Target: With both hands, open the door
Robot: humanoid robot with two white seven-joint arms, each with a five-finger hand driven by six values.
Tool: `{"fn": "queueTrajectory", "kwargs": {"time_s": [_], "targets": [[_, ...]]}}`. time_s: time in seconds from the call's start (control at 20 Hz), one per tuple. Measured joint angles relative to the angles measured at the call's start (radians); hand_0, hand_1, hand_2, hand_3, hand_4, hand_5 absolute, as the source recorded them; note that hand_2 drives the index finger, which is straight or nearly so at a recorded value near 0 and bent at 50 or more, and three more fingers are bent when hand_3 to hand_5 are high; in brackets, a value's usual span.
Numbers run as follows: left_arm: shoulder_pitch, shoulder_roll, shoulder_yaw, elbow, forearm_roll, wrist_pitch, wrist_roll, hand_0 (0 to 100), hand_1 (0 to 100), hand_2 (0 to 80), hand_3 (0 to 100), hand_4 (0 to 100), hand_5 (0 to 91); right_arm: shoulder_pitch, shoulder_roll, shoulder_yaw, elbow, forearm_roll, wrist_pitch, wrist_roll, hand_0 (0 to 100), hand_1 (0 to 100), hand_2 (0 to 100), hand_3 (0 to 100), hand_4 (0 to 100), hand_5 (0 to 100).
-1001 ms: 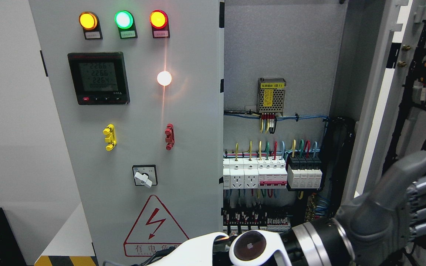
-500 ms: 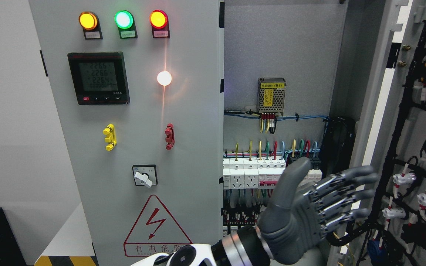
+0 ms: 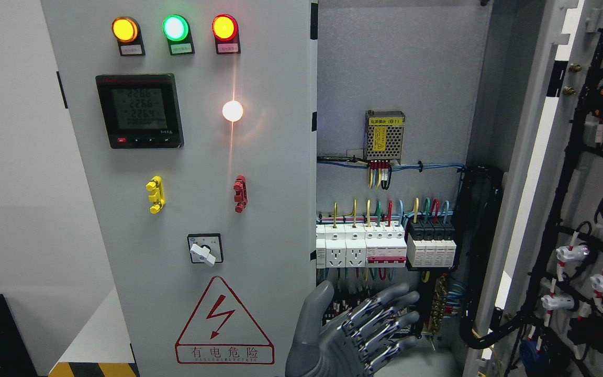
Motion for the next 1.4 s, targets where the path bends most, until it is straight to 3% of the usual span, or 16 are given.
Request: {"fn": "queueTrajectory", "kwargs": {"time_s": [0.35,0.7,1.0,1.4], "targets": [[0.284,0.05,0.056,0.048,-0.077,-0.002,0.0,0,0,0.0,0,0,0.0,0.0,0.0,0.0,0.0,0.0,0.0,0.0,19,0,0,0,0,0],[0.5,0.042,0.15,0.209,-0.111,-0.004,-0.002,0,0,0.0,0,0,0.0,0.0,0.0,0.0,0.0,0.0,0.0,0.0,19,0,0,0,0,0],[0.604,-0.008,0.246,0.426,-0.13,-0.001,-0.003,0,0,0.0,0,0,0.0,0.0,0.0,0.0,0.0,0.0,0.0,0.0,19,0,0,0,0,0],[0.646,-0.099,0.32,0.773,-0.194,0.001,-0.003,0,0,0.0,0,0,0.0,0.0,0.0,0.0,0.0,0.0,0.0,0.0,19,0,0,0,0,0]]}}
